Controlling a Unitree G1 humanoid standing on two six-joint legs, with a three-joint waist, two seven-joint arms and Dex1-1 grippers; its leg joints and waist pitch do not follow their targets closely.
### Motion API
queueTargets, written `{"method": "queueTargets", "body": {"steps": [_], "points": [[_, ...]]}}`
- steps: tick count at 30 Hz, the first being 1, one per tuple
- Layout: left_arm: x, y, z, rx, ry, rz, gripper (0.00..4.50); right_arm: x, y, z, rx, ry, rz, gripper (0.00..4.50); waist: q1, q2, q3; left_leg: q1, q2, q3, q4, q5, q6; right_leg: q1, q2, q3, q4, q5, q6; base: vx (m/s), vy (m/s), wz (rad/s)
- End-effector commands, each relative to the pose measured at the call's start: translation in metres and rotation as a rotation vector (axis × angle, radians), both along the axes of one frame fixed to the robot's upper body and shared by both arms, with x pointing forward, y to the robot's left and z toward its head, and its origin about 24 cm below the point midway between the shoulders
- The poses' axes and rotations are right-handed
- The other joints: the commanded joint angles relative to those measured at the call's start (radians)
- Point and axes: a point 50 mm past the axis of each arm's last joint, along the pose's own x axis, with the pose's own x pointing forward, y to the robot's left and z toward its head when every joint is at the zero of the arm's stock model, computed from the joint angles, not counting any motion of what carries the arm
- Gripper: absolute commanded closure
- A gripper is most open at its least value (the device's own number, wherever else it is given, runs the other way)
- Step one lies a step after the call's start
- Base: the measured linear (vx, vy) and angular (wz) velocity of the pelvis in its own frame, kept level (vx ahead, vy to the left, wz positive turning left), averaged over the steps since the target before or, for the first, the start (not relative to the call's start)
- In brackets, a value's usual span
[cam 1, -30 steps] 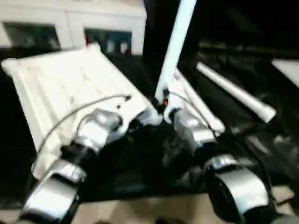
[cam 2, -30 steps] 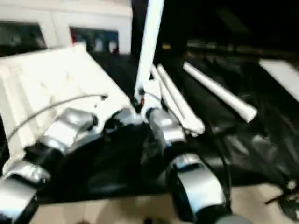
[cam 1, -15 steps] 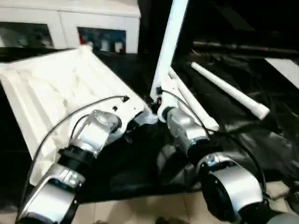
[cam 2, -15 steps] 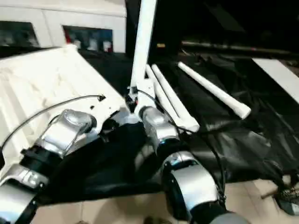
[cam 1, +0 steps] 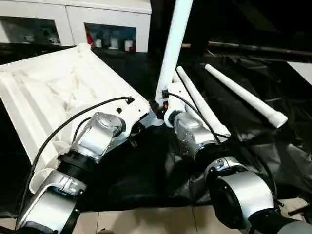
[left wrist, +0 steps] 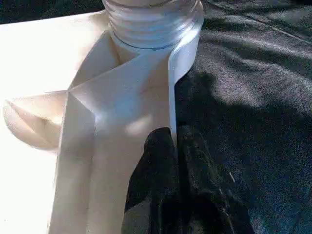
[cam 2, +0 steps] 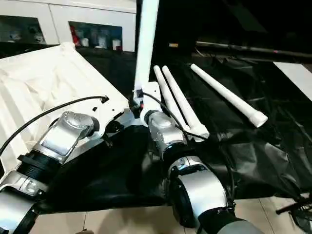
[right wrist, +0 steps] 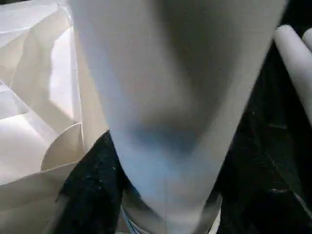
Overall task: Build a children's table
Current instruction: Insert table leg to table base
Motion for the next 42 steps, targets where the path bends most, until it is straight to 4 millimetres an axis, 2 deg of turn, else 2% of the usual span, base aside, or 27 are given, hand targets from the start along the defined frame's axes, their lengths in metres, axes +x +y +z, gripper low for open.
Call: {"method": "queueTargets", "body": {"steps": [1,6,7,8,9,10,11,12,14,16,17,19,20,22,23,24,25,26,28,30,34,37,38,39,40,41,42], "points": [[0.002,-0.007,0.005,0.005,-0.041,-0.024,4.50,-0.027,0.009,-0.045,-0.027,0.230,0.068,1.54,-0.004,0.029,-0.027,-0.011,0.013,0.008,-0.062,-0.239,-0.005,0.025,-0.074,0.066,-0.093,-0.146,-0.137,0.000,0.000,0.00],[0.002,-0.004,0.005,-0.001,-0.048,-0.022,4.50,-0.021,0.011,-0.034,0.008,0.186,0.097,1.05,-0.003,0.031,-0.027,-0.012,0.013,0.011,-0.059,-0.223,0.000,0.026,-0.076,0.066,-0.094,-0.143,-0.142,0.000,0.000,0.00],[0.002,-0.003,0.005,-0.003,-0.051,-0.022,4.50,-0.020,0.011,-0.032,0.010,0.174,0.104,1.05,-0.003,0.030,-0.028,-0.013,0.013,0.012,-0.058,-0.211,0.002,0.028,-0.076,0.067,-0.093,-0.132,-0.144,0.000,0.000,0.00],[0.002,-0.002,0.005,-0.008,-0.055,-0.027,4.50,-0.018,0.011,-0.027,-0.008,0.128,0.132,0.85,-0.002,0.033,-0.029,-0.013,0.014,0.012,-0.058,-0.203,0.003,0.029,-0.077,0.066,-0.093,-0.118,-0.150,0.000,0.000,0.00],[0.001,-0.002,0.005,-0.017,-0.067,-0.049,4.50,-0.015,0.008,-0.020,-0.055,0.044,0.186,0.85,-0.001,0.030,-0.034,-0.017,0.014,0.011,-0.053,-0.167,0.006,0.034,-0.077,0.064,-0.086,-0.070,-0.157,0.000,0.000,0.00],[0.000,-0.001,0.005,-0.018,-0.066,-0.050,4.50,-0.015,0.008,-0.020,-0.054,0.037,0.194,0.75,-0.001,0.030,-0.034,-0.017,0.014,0.011,-0.053,-0.167,0.006,0.034,-0.077,0.064,-0.086,-0.070,-0.157,0.000,0.000,0.00],[0.000,-0.001,0.005,-0.018,-0.066,-0.052,4.50,-0.015,0.006,-0.018,-0.051,0.026,0.205,0.63,-0.001,0.027,-0.044,-0.021,0.010,0.016,-0.043,-0.069,0.026,0.042,-0.072,0.065,-0.068,0.081,-0.175,0.000,0.000,0.00],[-0.002,0.001,0.004,-0.020,-0.072,-0.075,4.50,-0.013,0.000,-0.014,-0.023,0.007,0.222,0.54,0.000,0.025,-0.044,-0.023,0.007,0.019,-0.037,-0.020,0.050,0.044,-0.068,0.065,-0.062,0.178,-0.184,0.000,0.000,0.00],[-0.003,0.004,0.003,-0.022,-0.073,-0.081,4.50,-0.012,-0.011,-0.010,-0.016,-0.028,0.252,0.47,-0.002,0.026,-0.043,-0.025,0.004,0.019,-0.035,0.010,0.072,0.048,-0.065,0.062,-0.059,0.250,-0.197,0.000,0.000,0.00],[-0.003,0.005,0.003,-0.021,-0.083,-0.094,4.50,-0.013,-0.018,-0.008,-0.014,-0.046,0.265,0.47,-0.002,0.025,-0.045,-0.023,0.005,0.020,-0.034,0.016,0.083,0.048,-0.066,0.062,-0.057,0.269,-0.204,0.000,0.000,0.00],[-0.003,0.008,0.003,-0.032,-0.098,-0.098,4.50,-0.015,-0.032,-0.003,-0.005,-0.082,0.301,0.47,0.000,0.025,-0.045,-0.022,0.006,0.019,-0.032,0.019,0.093,0.052,-0.066,0.062,-0.057,0.280,-0.208,0.000,0.000,0.00],[-0.003,0.011,0.003,-0.049,-0.108,-0.086,4.50,-0.020,-0.044,0.002,0.012,-0.103,0.322,0.47,0.003,0.023,-0.049,-0.020,0.007,0.018,-0.029,0.031,0.104,0.058,-0.065,0.062,-0.055,0.310,-0.206,0.000,0.000,0.00],[-0.003,0.011,0.003,-0.049,-0.108,-0.086,4.50,-0.020,-0.044,0.002,0.012,-0.103,0.322,0.47,0.001,0.021,-0.049,-0.020,0.008,0.018,-0.029,0.038,0.107,0.056,-0.066,0.062,-0.053,0.323,-0.213,0.000,0.000,0.00],[-0.002,0.013,0.004,-0.095,-0.135,-0.041,4.50,-0.027,-0.059,0.012,0.052,-0.135,0.323,0.47,0.002,0.022,-0.047,-0.018,0.007,0.018,-0.029,0.025,0.105,0.059,-0.064,0.062,-0.058,0.301,-0.213,0.000,0.000,0.00],[-0.002,0.013,0.004,-0.095,-0.135,-0.041,4.50,-0.027,-0.059,0.012,0.052,-0.135,0.323,0.47,0.001,0.019,-0.051,-0.019,0.010,0.017,-0.028,0.028,0.106,0.059,-0.068,0.063,-0.053,0.313,-0.220,0.000,0.000,0.00],[-0.001,0.014,0.005,-0.132,-0.162,-0.018,4.50,-0.032,-0.067,0.018,0.075,-0.147,0.313,0.47,0.002,0.027,-0.052,-0.018,0.009,0.017,-0.028,0.022,0.102,0.056,-0.068,0.062,-0.053,0.299,-0.226,0.000,0.000,0.00],[-0.001,0.014,0.006,-0.178,-0.189,0.004,4.50,-0.039,-0.074,0.023,0.092,-0.158,0.301,0.47,0.005,0.029,-0.047,-0.020,0.007,0.017,-0.026,0.013,0.099,0.063,-0.063,0.065,-0.062,0.297,-0.214,0.000,0.000,0.00],[-0.001,0.017,0.006,-0.220,-0.211,0.063,4.50,-0.048,-0.081,0.027,0.105,-0.167,0.273,0.47,0.007,0.033,-0.052,-0.017,0.010,0.014,-0.027,0.025,0.094,0.063,-0.065,0.066,-0.054,0.326,-0.212,0.000,0.000,0.00],[-0.001,0.019,0.004,-0.233,-0.219,0.106,4.50,-0.054,-0.086,0.029,0.104,-0.173,0.253,0.47,0.007,0.024,-0.053,-0.022,0.005,0.015,-0.026,0.028,0.093,0.066,-0.061,0.065,-0.054,0.338,-0.204,0.000,0.000,0.00],[-0.002,0.020,0.005,-0.258,-0.250,0.121,4.50,-0.062,-0.092,0.030,0.110,-0.171,0.211,0.47,0.002,0.025,-0.052,-0.023,0.004,0.017,-0.028,-0.028,0.069,0.062,-0.064,0.066,-0.063,0.210,-0.191,0.000,0.000,0.00],[-0.004,0.018,0.007,-0.276,-0.274,0.115,4.50,-0.067,-0.099,0.027,0.109,-0.169,0.159,0.47,-0.003,0.029,-0.051,-0.017,0.007,0.022,-0.027,-0.056,0.058,0.052,-0.065,0.071,-0.067,0.145,-0.197,0.000,0.000,0.00],[-0.005,0.015,0.009,-0.300,-0.277,0.095,4.50,-0.067,-0.106,0.024,0.093,-0.156,0.105,0.47,-0.003,0.031,-0.052,-0.017,0.005,0.023,-0.023,-0.041,0.060,0.050,-0.063,0.073,-0.063,0.171,-0.206,0.000,0.000,0.00],[-0.005,0.014,0.009,-0.302,-0.278,0.093,4.50,-0.067,-0.107,0.023,0.087,-0.150,0.096,0.47,-0.003,0.026,-0.053,-0.017,0.005,0.024,-0.021,-0.021,0.064,0.052,-0.062,0.074,-0.059,0.200,-0.209,0.000,0.000,0.00],[-0.005,0.014,0.010,-0.303,-0.279,0.092,4.50,-0.067,-0.107,0.023,0.085,-0.148,0.093,0.47,-0.002,0.027,-0.054,-0.018,0.004,0.023,-0.020,-0.011,0.066,0.052,-0.062,0.074,-0.057,0.214,-0.211,0.000,0.000,0.00],[-0.005,0.014,0.010,-0.301,-0.278,0.095,4.50,-0.067,-0.106,0.022,0.072,-0.138,0.090,0.47,0.002,0.014,-0.053,-0.050,-0.014,0.000,-0.023,0.012,0.115,0.077,-0.073,0.046,-0.053,0.254,-0.209,0.000,0.000,0.00],[-0.004,0.015,0.010,-0.294,-0.278,0.102,4.50,-0.068,-0.105,0.021,0.062,-0.131,0.097,0.47,-0.002,0.026,-0.059,-0.067,-0.026,-0.026,-0.017,-0.005,0.201,0.098,-0.089,0.011,-0.062,0.237,-0.195,0.014,0.007,0.28],[-0.004,0.015,0.010,-0.284,-0.280,0.100,4.50,-0.069,-0.103,0.020,0.050,-0.129,0.109,0.47,-0.004,0.040,-0.062,-0.063,-0.028,-0.032,-0.013,-0.026,0.240,0.102,-0.095,-0.003,-0.070,0.205,-0.194,0.014,0.007,0.28]]}}
